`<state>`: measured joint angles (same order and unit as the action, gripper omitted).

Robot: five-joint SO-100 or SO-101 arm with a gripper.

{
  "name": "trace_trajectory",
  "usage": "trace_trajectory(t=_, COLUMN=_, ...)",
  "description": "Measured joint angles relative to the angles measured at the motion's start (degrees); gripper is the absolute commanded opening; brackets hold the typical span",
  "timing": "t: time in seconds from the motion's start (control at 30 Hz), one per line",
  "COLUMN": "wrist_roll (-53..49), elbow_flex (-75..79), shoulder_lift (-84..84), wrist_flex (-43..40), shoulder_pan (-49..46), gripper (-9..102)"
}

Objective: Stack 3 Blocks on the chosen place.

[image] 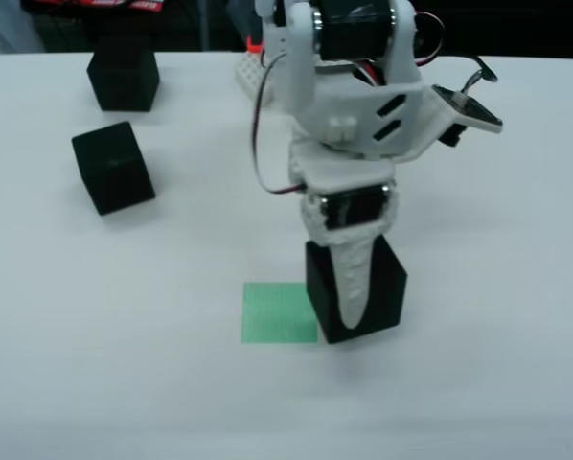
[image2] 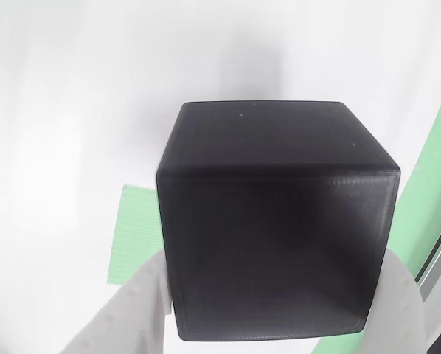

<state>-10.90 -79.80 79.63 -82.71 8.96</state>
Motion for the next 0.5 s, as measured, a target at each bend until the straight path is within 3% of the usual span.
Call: trace_trajectory(t=0.5, wrist_roll=0.0, elbow_flex=-5.9, shoulder_lift=3.2, wrist_flex=-1.3, shoulder_pan=-9.7, gripper=18)
